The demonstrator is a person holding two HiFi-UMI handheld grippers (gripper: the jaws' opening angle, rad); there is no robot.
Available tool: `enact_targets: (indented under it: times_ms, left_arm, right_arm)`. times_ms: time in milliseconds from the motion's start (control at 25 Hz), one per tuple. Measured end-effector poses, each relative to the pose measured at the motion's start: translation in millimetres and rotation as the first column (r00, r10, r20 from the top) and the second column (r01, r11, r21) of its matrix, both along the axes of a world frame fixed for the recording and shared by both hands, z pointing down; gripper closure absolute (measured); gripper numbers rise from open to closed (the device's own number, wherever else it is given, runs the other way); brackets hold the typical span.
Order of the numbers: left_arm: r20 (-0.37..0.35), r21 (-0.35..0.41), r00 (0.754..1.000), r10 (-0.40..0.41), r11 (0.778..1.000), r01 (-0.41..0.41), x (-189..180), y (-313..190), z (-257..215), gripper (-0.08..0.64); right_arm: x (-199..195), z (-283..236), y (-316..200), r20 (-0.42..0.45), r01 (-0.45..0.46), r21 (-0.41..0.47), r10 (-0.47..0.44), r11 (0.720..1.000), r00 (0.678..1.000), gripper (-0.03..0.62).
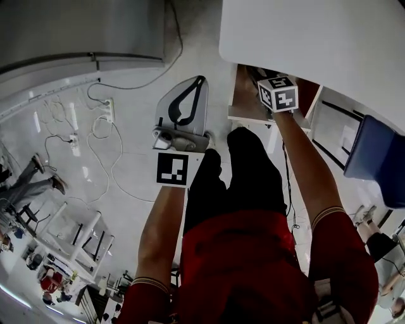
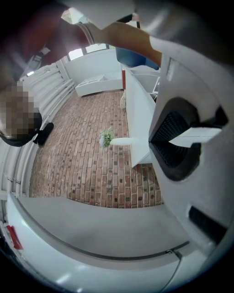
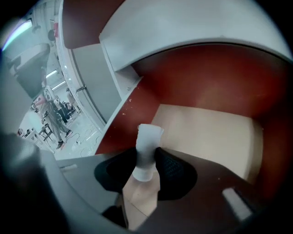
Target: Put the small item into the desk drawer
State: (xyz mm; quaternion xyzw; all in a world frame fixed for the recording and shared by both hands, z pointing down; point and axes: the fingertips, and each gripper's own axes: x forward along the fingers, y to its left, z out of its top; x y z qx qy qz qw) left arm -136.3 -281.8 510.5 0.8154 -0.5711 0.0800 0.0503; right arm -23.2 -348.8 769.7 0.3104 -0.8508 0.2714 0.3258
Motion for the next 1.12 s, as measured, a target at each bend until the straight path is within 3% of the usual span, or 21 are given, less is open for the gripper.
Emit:
enact_targets:
  times_ms: [280, 600, 1120]
  left_arm:
    - [-0.003, -0.013, 1.0, -0.009, 1.0, 0.009, -12.3, 5.0, 8.9, 0.555]
    - [0.005, -0.021, 1.0, 0.002, 1.0, -0.002, -17.1, 11.1, 10.6, 0.555]
    - [-0.001, -0.006, 0.999, 0.042, 0.999, -0.042, -15.2, 28.9, -4.1, 0.555]
  right_arm:
    - [-1.4, 28.7, -6.3, -0.058, -0.065, -0.035, 0.063, 0.997, 0.996, 0.443]
    - [-5.0, 36.2, -8.7, -0.077, -0.075, -0.014, 0.073, 0.997, 0.994, 0.43]
    - [-2.4, -12.0, 5.1, -0.059, -0.058, 0.065, 0.062, 0.996, 0.996, 0.417]
